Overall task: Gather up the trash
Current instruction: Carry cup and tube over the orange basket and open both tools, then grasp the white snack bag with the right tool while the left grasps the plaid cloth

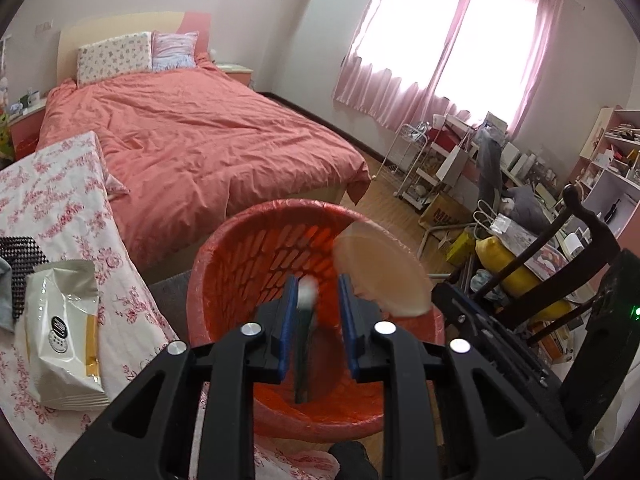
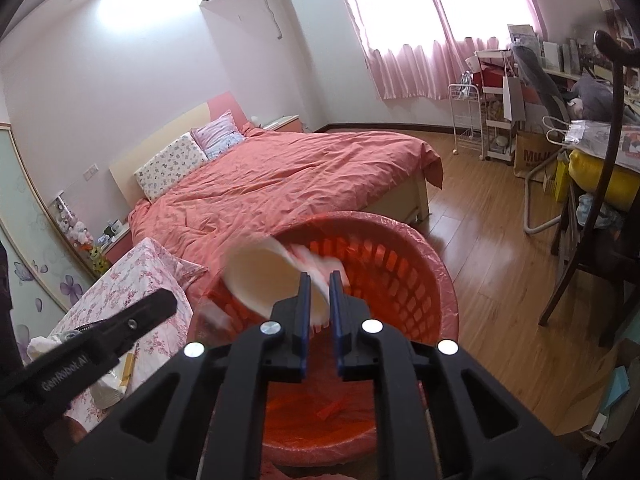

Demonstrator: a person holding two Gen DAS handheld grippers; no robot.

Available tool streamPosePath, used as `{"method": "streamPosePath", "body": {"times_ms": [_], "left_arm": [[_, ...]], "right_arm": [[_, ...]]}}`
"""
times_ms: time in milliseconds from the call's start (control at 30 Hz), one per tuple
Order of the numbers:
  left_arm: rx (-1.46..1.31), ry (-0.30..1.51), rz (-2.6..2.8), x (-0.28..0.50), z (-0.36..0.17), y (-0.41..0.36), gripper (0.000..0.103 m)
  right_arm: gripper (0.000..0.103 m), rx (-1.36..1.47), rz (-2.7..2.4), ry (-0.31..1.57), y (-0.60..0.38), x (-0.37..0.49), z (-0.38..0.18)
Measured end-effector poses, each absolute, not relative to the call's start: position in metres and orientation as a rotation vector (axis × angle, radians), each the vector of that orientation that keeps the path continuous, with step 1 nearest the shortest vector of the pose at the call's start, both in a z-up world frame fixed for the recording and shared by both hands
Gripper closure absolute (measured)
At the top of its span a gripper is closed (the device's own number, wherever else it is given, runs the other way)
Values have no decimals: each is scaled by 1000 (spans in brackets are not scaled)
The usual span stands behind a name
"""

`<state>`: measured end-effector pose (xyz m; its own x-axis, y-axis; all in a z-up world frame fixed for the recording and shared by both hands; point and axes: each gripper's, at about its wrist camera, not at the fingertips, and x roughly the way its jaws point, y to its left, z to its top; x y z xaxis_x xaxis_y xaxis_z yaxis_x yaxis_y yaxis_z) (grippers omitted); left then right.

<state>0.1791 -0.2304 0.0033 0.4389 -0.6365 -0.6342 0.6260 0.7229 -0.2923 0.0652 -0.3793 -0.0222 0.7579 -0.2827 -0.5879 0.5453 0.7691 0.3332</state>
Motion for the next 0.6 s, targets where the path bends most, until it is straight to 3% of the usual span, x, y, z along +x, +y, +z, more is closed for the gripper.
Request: {"method": "streamPosePath", "body": {"times_ms": [67, 333, 600], "left_arm": [[-10, 801, -759, 181, 0, -229, 65], [5, 786, -645, 182, 6, -197, 59], [52, 704, -486, 170, 22, -128, 50]], "right_arm": [[87, 523, -481, 551, -383, 65, -25], [73, 472, -517, 545, -379, 55, -15], [71, 427, -453, 549, -348, 61, 0]]}}
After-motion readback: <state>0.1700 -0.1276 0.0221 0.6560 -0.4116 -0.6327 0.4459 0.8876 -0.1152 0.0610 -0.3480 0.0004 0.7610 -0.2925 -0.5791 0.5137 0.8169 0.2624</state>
